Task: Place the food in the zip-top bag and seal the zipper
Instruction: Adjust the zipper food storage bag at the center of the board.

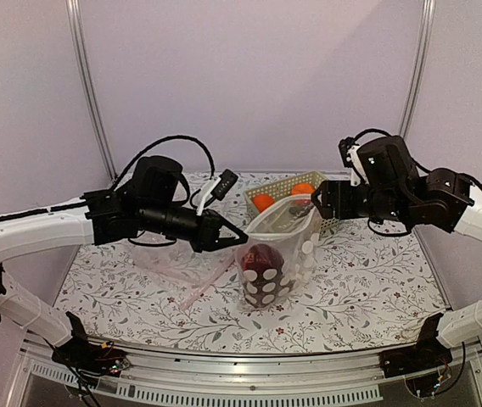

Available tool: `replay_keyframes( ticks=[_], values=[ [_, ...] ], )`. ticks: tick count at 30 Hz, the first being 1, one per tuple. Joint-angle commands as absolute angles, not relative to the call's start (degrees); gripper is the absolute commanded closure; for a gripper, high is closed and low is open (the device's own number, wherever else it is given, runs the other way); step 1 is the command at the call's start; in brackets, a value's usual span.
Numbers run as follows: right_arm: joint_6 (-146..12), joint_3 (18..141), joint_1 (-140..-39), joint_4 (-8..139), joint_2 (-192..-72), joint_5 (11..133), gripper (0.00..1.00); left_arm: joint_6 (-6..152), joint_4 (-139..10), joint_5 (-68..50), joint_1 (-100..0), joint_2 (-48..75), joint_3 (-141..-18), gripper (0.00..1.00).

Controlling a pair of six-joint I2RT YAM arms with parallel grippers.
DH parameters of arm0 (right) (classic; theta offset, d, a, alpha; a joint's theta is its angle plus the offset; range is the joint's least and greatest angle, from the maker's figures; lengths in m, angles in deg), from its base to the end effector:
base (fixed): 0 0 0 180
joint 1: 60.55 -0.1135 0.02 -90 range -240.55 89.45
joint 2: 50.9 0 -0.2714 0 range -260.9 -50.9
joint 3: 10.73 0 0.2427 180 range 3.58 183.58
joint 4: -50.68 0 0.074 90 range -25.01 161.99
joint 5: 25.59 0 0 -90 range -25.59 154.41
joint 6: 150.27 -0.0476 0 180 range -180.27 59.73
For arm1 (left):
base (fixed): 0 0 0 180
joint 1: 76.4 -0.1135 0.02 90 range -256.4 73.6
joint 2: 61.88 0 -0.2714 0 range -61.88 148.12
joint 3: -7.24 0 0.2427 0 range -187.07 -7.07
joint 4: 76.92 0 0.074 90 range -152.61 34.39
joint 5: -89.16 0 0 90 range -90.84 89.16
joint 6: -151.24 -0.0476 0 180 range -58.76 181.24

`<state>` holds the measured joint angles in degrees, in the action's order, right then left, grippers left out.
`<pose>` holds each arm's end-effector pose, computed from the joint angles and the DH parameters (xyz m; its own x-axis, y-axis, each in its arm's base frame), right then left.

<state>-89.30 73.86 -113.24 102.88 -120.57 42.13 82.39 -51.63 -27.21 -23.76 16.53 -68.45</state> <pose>0.1684 0.1912 0.3590 -0.5894 -0.0326 -0.8072 -0.3055 0.9340 0.1853 0.1718 -0.2599 0.3131 -0.6086 0.2644 -0.7481 0.7833 0.3510 -0.5131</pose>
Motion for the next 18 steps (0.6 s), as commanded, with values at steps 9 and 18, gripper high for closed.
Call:
replay_keyframes(
  ticks=[9, 18],
  values=[
    [-86.37, 77.42, -106.05, 107.31, -124.61, 50.16, 0.12, 77.73, -47.13, -35.86, -27.09, 15.52, -74.12, 1.0],
    [-86.61, 79.25, -104.26, 107.18, -127.34, 52.45, 0.12, 70.44, -37.96, -36.36, -27.18, 17.89, -83.03, 1.0]
  ],
)
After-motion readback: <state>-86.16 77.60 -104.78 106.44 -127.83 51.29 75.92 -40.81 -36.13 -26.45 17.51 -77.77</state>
